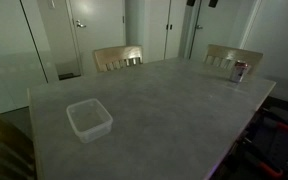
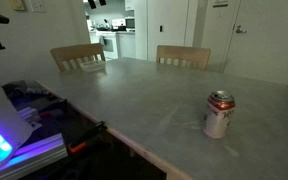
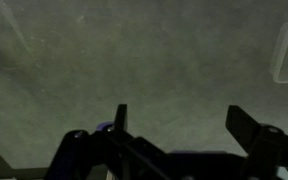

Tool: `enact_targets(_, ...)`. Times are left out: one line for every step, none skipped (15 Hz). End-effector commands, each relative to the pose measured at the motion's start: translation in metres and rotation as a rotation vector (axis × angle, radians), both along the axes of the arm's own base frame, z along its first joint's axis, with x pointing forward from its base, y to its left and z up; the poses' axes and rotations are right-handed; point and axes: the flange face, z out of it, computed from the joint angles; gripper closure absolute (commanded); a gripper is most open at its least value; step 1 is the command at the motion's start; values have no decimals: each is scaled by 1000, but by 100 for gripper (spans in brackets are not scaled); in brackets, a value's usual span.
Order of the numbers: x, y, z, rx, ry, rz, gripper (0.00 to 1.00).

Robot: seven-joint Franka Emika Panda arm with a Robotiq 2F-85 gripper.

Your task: Move the can to the left

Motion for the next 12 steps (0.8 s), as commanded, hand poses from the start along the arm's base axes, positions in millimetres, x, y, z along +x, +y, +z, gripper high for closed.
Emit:
enact_targets(0,0,1,0,1,0,0)
enact_targets(3,-3,1,0,1,-10,0)
enact_targets(8,-8,1,3,2,-29,0)
enact_targets(12,-14,2,7,0,-52,0)
enact_targets(14,-20,3,12,0,-74,0)
enact_targets(18,-29,3,16,-4,-104,0)
enact_targets(21,-37,4,20,-8,-133,0)
enact_targets(26,-50,3,23,-6,-174,0)
enact_targets(29,-60,3,26,-5,-209,0)
enact_targets(33,-74,3,30,-4,-253,0)
enact_targets(37,-86,2,33,-2,-297,0)
enact_targets(40,-101,2,38,2,-342,0)
